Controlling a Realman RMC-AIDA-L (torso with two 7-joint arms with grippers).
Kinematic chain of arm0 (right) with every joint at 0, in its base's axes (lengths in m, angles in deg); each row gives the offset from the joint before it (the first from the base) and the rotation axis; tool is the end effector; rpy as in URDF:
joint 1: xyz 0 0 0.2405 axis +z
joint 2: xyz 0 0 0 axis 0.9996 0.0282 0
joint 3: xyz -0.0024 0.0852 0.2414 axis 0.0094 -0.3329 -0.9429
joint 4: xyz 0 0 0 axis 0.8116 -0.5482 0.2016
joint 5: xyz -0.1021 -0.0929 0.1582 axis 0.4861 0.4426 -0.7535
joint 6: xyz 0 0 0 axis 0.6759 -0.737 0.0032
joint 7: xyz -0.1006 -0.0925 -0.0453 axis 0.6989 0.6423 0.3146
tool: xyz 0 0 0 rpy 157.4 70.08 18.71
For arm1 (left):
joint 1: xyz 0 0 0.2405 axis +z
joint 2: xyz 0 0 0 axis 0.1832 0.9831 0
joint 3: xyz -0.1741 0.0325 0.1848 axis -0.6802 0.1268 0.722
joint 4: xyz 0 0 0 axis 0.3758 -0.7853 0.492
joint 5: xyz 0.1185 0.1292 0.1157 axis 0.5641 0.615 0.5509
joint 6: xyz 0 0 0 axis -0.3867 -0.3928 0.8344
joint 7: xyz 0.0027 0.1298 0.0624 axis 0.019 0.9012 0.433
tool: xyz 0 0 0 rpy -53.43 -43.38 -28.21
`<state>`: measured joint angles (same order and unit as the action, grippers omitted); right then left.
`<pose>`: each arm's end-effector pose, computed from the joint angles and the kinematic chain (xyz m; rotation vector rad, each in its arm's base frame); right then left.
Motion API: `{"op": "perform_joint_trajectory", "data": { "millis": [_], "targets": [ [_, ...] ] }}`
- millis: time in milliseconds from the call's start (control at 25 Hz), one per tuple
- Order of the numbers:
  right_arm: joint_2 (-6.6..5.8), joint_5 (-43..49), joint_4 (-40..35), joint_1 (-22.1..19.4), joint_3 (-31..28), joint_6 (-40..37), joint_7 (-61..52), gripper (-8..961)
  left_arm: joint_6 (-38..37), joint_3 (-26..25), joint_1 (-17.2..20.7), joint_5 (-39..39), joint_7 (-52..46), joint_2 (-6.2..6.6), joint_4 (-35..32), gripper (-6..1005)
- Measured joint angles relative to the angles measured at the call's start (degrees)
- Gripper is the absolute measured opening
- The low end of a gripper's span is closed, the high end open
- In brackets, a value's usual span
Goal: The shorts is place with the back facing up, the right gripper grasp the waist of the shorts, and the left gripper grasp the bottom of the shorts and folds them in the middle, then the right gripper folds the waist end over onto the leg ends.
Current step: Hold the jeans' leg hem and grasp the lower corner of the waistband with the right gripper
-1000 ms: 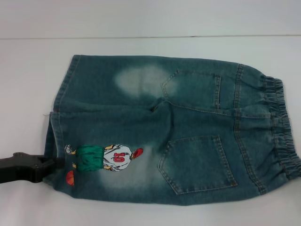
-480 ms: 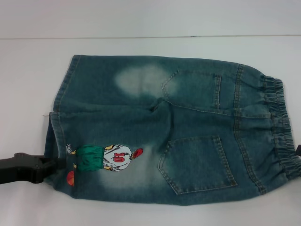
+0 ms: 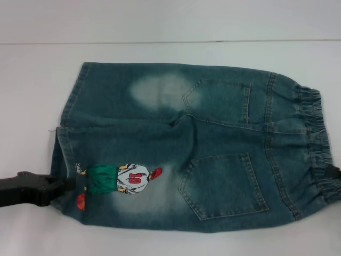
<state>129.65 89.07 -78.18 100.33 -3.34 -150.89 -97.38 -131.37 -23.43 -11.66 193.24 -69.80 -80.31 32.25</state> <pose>0.3997 0.2291 0.0415 -1.9566 1.7455 0.8514 -0.3329 0.2688 0.0229 -2.5007 -1.2460 -0.4293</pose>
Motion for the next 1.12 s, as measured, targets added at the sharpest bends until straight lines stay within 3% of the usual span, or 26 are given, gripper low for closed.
{"op": "perform_joint_trajectory", "data": {
  "millis": [1120],
  "targets": [
    [0.14,2.9,-0.1,1.4,-2.3,-4.6,-0.9,942,-0.4,-0.1,-0.2,0.0,-0.2,0.09,-0.1,49]
  ]
}}
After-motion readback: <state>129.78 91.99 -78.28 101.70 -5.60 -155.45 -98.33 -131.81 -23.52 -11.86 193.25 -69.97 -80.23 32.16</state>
